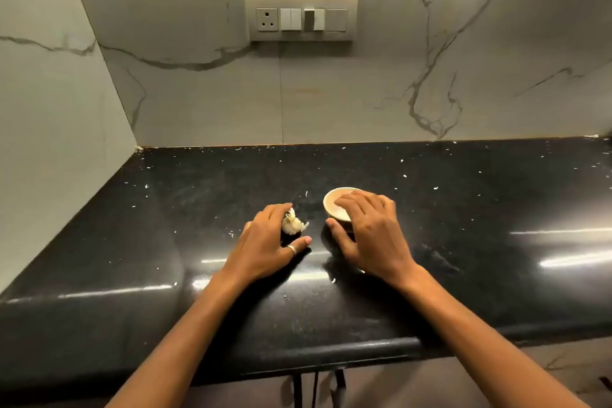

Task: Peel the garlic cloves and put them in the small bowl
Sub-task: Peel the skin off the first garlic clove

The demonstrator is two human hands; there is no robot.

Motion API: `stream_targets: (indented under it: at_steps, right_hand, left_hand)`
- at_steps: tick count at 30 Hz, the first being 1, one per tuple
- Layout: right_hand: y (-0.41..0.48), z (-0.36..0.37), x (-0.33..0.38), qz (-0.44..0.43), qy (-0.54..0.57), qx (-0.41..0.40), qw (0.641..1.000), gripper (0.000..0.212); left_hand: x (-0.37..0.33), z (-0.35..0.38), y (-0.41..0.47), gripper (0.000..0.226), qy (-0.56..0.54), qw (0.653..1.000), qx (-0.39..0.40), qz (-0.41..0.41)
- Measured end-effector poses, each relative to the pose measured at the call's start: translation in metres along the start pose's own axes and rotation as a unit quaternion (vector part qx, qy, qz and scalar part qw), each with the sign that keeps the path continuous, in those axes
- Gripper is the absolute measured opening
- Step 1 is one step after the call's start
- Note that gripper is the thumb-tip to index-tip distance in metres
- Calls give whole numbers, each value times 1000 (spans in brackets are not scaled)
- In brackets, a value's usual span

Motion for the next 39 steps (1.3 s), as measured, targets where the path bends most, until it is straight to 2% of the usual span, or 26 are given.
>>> stream_targets:
  at_steps: [3,5,11,15,20,24,28,30,32,37,39]
  right_hand:
    - [-3,13,-5,-6,-18,-5,1000,35]
    - [-1,21,-7,3,-27,6,1000,35]
    - [8,29,-4,-10,-39,-9,999,18]
    - [11,38,-8,-9,-6,-2,1000,12]
    - [14,40,-11,10,28,24,999,15]
    - [12,36,-12,1,-3,19,1000,17]
    - [13,24,6,-61,-41,-27,997,28]
    - [13,19,20,-95,-20,-67,993,22]
    - [15,22,30,-97,27,-71,992,19]
    - [31,46,40,-31,119,-8,992,24]
    - [36,55,41,5,157,15,988,19]
  left_hand:
    - [2,5,7,85,-16,1000,-11,7]
    - [6,6,10,81,-16,1000,-7,-3]
    - [9,5,15,38,-37,999,-27,-4]
    - [12,7,25,37,-59,998,-31,1]
    - [19,7,32,42,-113,993,-22,-27]
    - [16,7,33,42,-116,993,-15,-27]
    - [15,5,33,39,-120,992,-15,-25]
    - [16,5,34,38,-127,991,-14,-25]
    - [16,3,33,35,-144,989,-11,-28]
    - [24,-1,33,29,-253,966,22,-56]
    - [30,-3,34,28,-301,950,32,-73]
Point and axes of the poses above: each hand's wrist, its own y-axis towards the middle knuckle, its own z-axis out of the palm, x = y × z, the point moved 7 cm from there along y, towards the middle knuckle, and after that the axes turned 5 degrees about -z, right-handed, at the moved point
